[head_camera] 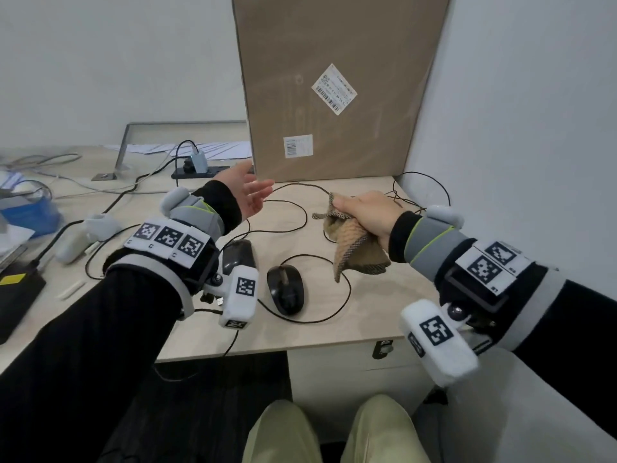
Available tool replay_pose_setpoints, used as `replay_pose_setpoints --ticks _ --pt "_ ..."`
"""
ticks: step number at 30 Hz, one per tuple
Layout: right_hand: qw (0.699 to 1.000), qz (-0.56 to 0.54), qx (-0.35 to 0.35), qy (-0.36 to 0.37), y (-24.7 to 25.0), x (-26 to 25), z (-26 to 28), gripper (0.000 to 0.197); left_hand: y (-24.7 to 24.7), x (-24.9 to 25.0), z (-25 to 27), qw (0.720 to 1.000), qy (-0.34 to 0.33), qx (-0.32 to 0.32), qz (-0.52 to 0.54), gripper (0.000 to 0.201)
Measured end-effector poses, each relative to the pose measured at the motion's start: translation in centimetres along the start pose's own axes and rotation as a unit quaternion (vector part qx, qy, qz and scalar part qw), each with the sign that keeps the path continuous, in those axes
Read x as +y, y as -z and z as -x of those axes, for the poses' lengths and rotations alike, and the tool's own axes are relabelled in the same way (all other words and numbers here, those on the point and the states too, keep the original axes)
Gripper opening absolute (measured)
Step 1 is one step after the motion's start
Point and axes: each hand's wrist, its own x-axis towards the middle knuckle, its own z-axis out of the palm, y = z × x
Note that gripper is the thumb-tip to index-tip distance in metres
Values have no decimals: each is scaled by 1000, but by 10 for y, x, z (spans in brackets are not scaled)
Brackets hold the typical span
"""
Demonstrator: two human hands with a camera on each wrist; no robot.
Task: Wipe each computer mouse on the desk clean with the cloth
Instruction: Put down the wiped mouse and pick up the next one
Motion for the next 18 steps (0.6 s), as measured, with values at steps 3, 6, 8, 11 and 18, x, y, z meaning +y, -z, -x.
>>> replay_pose_setpoints --ticks 3,6,8,11,18 --pt "999 10 31 -7 -21 -5 -37 55 0 7 -7 1000 -9 -4 -5 21" --pt "998 56 6 -28 -48 -13 -65 54 3 0 -12 999 5 8 -38 16" --pt "992 116 -29 -48 -62 -22 -66 54 5 -11 -14 997 28 5 -68 16" --pt "961 254 -76 -83 -71 -23 -78 55 13 -26 -20 993 62 13 -98 17" --pt "944 314 56 -80 -36 -14 -82 88 16 -36 -15 989 62 20 -135 20"
